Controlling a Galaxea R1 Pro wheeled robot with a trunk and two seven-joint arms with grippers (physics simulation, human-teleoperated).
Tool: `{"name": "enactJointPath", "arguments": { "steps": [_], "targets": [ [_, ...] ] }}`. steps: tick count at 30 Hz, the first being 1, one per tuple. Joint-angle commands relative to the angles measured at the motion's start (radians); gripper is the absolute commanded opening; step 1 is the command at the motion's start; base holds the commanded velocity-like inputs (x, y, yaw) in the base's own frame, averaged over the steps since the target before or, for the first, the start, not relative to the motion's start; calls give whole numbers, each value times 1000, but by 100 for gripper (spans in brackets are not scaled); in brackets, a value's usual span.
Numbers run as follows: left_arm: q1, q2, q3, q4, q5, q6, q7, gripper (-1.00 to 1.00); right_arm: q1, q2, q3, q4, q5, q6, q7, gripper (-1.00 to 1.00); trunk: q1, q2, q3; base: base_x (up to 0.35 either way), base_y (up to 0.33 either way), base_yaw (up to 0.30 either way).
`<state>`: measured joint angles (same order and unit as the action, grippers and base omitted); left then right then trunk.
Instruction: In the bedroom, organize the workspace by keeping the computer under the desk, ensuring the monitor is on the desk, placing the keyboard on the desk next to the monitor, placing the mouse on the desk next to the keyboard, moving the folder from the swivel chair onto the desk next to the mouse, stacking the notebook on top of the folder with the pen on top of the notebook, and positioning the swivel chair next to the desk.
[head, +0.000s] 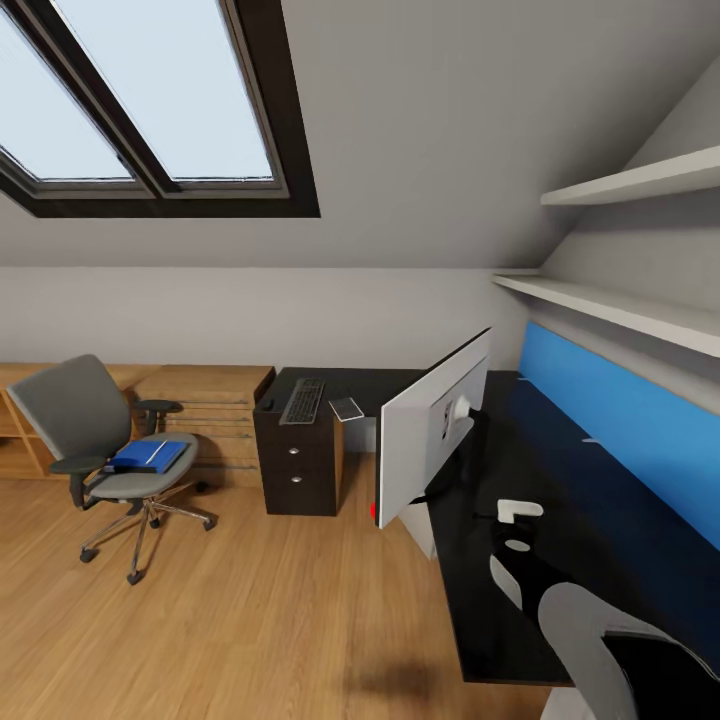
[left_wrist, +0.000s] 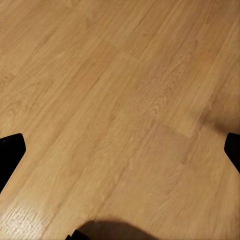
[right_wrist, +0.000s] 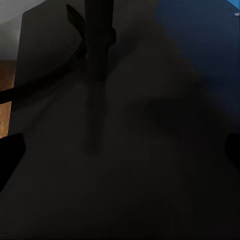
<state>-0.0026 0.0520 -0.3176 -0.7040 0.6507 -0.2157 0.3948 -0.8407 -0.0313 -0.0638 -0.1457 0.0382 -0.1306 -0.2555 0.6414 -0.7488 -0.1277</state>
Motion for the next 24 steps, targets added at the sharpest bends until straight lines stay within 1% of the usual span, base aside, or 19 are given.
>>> {"name": "enactJointPath", "arguments": {
  "steps": [1, 3, 4, 8, 9, 14, 22, 24],
  "targets": [
    [0, 2, -8, -2, 11, -6, 7, 100, -2, 1, -6, 12, 4, -17, 3, 100, 0, -1, -1, 0, 0, 0],
    [0, 2, -9, -1, 11, -5, 7, 100, -5, 3, -5, 40, 4, -50, 12, 100, 0, -1, -1, 0, 0, 0],
    [0, 2, -9, -1, 11, -5, 7, 100, -7, 0, -6, 68, 5, -79, 19, 100, 0, -1, -1, 72, 0, 0],
    [0, 2, -9, -1, 11, -5, 7, 100, -7, -1, -6, 73, 5, -91, 21, 100, 0, -1, -1, 170, 0, 0],
    [0, 1, -10, -1, 11, -5, 7, 100, -7, 1, -5, 76, 6, -112, 22, 100, 0, -1, -1, 288, 0, 0],
    [0, 1, -12, -1, 12, -4, 6, 100, -8, 4, -4, 80, 8, -127, 22, 100, 0, -1, -1, 263, -9, 0],
    [0, 2, -13, 0, 12, -5, 6, 100, -7, 5, -4, 81, 8, -131, 22, 100, 0, -1, -1, 50, -6, 0],
    [0, 2, -13, 0, 12, -5, 6, 100, -8, 4, -4, 81, 8, -131, 22, 100, 0, -1, -1, 148, -140, 0]
  ]
}}
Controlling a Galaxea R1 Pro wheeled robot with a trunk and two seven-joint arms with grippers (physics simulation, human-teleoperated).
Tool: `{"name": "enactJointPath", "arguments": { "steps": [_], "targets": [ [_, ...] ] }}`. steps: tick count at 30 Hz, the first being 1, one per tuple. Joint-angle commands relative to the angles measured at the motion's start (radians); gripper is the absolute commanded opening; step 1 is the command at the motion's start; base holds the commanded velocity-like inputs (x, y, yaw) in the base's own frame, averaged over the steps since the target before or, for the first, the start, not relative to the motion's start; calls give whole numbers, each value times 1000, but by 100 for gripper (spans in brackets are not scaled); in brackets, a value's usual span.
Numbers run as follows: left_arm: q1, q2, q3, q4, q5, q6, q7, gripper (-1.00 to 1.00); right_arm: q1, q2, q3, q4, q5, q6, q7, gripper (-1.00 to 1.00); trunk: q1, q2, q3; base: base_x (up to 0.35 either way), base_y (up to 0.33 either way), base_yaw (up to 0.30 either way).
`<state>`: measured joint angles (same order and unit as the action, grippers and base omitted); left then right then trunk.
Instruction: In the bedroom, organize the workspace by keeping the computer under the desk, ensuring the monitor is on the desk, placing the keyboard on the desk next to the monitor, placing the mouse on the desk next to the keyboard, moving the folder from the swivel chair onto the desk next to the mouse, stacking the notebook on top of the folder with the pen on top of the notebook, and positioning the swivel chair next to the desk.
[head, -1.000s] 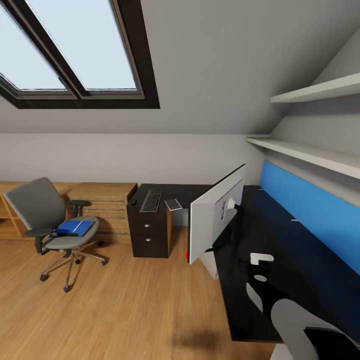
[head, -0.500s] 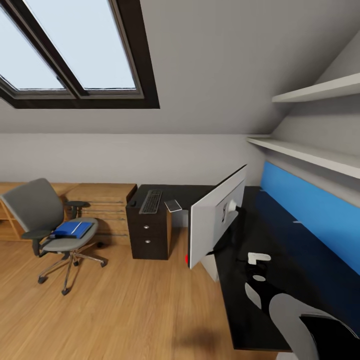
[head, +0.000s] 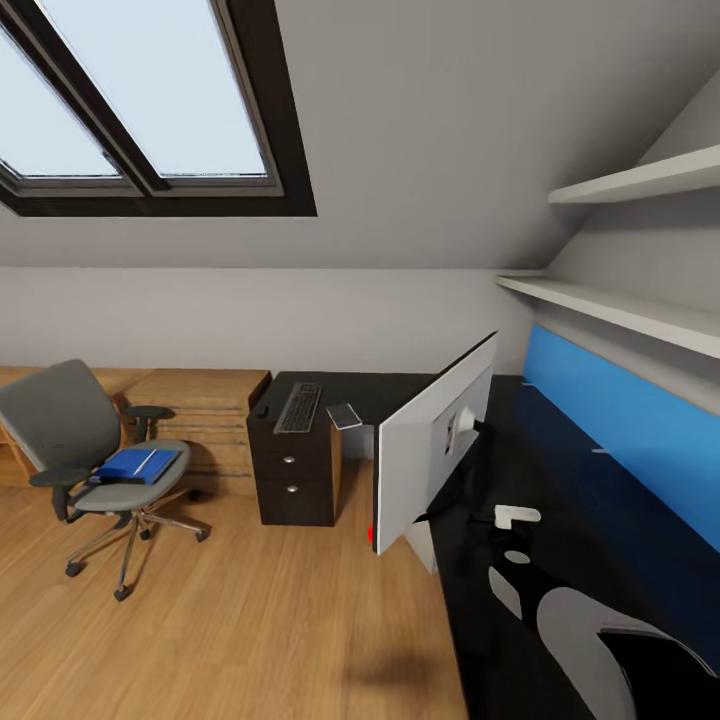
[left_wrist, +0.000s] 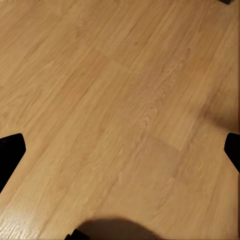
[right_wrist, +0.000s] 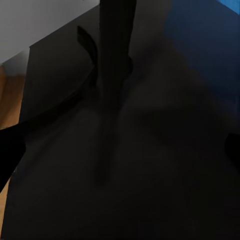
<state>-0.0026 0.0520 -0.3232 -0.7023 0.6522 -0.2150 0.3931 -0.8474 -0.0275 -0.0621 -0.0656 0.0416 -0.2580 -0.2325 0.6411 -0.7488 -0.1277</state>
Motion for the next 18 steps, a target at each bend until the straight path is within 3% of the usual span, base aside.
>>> {"name": "enactJointPath", "arguments": {
  "steps": [1, 18],
  "targets": [
    [0, 1, -8, -2, 11, -6, 7, 100, -1, 0, -6, 1, 4, -4, -1, 100, 1, -1, -1, 185, -175, 0],
    [0, 2, -8, -2, 11, -6, 7, 100, -1, 2, -6, 5, 4, -37, -1, 100, 1, -1, -1, 103, -64, 0]
  ]
}}
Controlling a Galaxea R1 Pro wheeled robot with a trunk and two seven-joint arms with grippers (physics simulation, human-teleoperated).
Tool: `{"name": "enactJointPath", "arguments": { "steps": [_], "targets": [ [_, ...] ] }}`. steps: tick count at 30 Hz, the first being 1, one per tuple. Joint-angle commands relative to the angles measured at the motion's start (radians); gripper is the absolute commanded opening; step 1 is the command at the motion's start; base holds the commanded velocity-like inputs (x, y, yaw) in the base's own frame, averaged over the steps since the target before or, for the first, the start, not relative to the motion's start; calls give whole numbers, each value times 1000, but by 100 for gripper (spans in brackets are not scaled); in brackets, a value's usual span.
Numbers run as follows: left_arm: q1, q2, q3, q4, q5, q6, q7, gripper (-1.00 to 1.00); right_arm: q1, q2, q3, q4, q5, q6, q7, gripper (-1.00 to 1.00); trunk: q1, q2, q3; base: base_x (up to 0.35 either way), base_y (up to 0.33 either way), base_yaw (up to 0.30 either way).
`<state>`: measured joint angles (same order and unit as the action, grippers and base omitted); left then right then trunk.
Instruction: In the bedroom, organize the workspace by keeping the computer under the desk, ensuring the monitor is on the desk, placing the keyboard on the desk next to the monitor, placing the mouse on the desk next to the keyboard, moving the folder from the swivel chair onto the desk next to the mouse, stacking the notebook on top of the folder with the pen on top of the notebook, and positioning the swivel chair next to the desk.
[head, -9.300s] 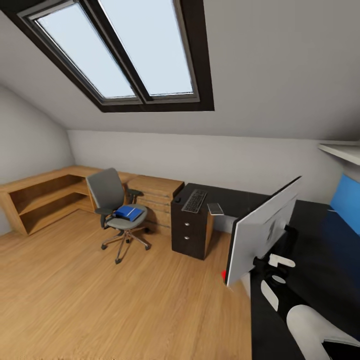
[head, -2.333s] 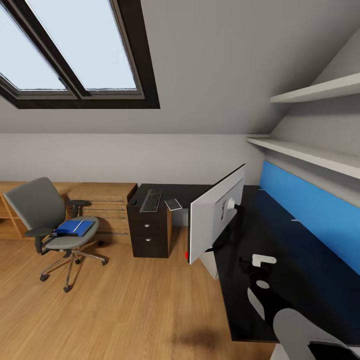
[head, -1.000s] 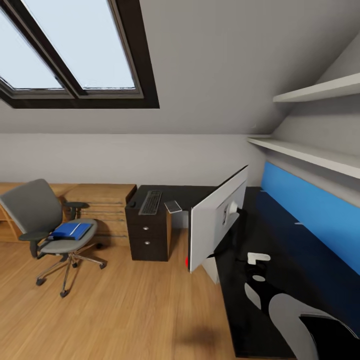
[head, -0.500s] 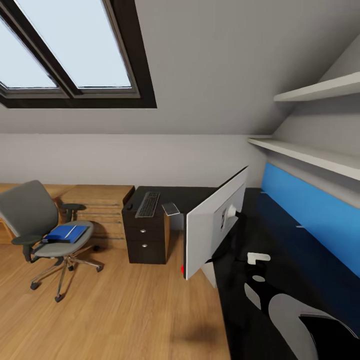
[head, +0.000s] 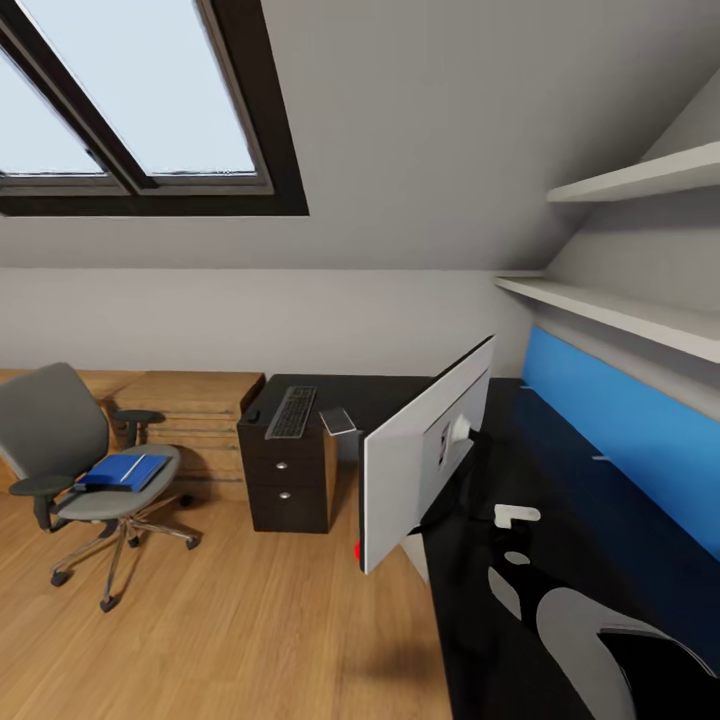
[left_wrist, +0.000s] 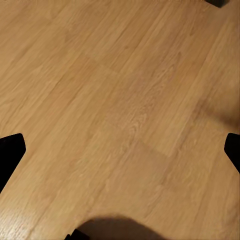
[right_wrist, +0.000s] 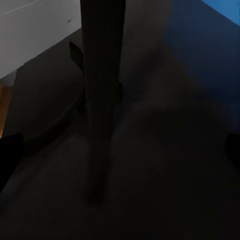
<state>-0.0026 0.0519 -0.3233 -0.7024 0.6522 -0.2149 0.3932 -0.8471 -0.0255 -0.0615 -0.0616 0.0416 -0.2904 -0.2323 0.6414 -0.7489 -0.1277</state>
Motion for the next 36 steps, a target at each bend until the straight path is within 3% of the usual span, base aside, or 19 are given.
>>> {"name": "enactJointPath", "arguments": {
  "steps": [1, 14, 36],
  "targets": [
    [-1, 2, -8, -2, 11, -6, 7, 100, -1, 0, -6, 2, 4, -4, -1, 100, 0, -1, -1, 36, -17, 0],
    [-1, 2, -8, -2, 11, -6, 7, 100, -1, 1, -6, 3, 6, -6, -1, 100, 0, -1, -1, 155, -4, 0],
    [-1, 2, -7, -2, 11, -6, 7, 100, -1, 1, -6, 3, 6, -7, -1, 100, 0, -1, -1, 55, 0, 0]
  ]
}}
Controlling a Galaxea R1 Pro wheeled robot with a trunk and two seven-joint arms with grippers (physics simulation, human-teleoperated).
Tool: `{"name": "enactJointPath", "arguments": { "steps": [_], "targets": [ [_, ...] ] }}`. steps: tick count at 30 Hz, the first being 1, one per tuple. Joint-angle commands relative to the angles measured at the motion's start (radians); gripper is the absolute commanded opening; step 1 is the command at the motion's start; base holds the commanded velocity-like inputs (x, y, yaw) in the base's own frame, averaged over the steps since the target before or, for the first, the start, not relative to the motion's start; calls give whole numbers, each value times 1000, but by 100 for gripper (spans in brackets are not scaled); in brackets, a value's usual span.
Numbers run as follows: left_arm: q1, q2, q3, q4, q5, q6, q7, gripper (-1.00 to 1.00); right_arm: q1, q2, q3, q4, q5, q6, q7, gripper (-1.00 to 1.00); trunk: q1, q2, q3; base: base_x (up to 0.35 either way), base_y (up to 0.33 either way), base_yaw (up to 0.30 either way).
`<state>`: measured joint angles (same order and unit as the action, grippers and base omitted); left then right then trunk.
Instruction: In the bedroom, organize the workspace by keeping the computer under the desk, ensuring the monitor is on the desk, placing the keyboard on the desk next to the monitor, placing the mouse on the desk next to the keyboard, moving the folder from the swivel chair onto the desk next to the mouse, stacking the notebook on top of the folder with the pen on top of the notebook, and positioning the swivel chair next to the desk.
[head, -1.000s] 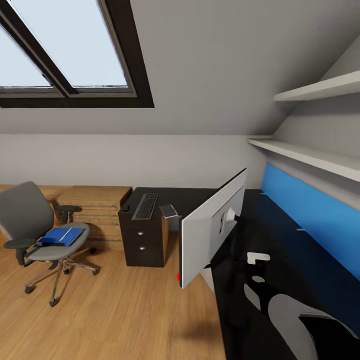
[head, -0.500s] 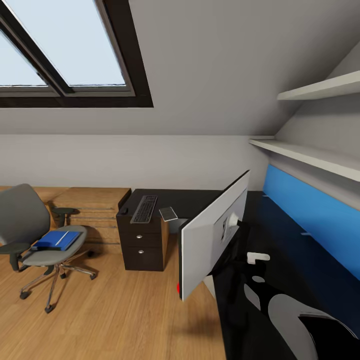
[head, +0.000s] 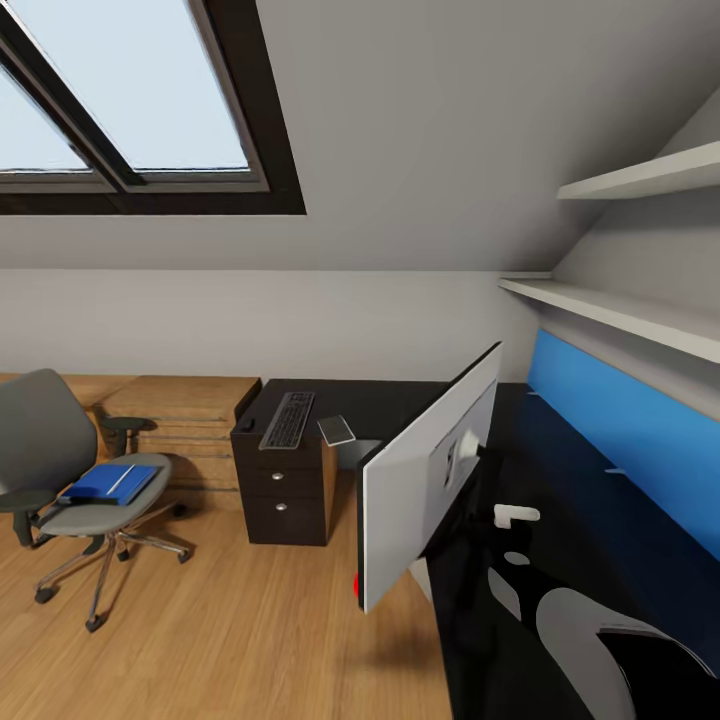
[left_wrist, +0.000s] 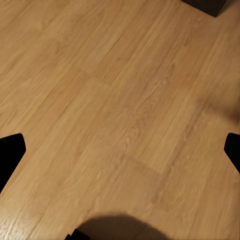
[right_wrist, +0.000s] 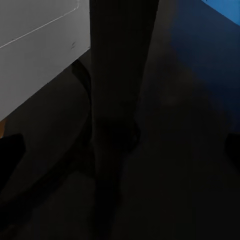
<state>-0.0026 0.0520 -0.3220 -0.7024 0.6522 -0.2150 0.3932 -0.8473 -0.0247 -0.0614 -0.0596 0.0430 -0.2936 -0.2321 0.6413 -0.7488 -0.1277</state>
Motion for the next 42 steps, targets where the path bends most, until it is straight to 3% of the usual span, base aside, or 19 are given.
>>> {"name": "enactJointPath", "arguments": {
  "steps": [1, 42],
  "targets": [
    [0, 2, -8, -2, 10, -6, 7, 100, -1, 0, -6, 1, 5, -4, -1, 100, 0, -1, -1, 96, 0, 0],
    [0, 2, -8, -2, 10, -6, 7, 100, -1, 0, -6, 1, 5, -4, -1, 100, 0, -1, -1, 106, -23, 0]
  ]
}}
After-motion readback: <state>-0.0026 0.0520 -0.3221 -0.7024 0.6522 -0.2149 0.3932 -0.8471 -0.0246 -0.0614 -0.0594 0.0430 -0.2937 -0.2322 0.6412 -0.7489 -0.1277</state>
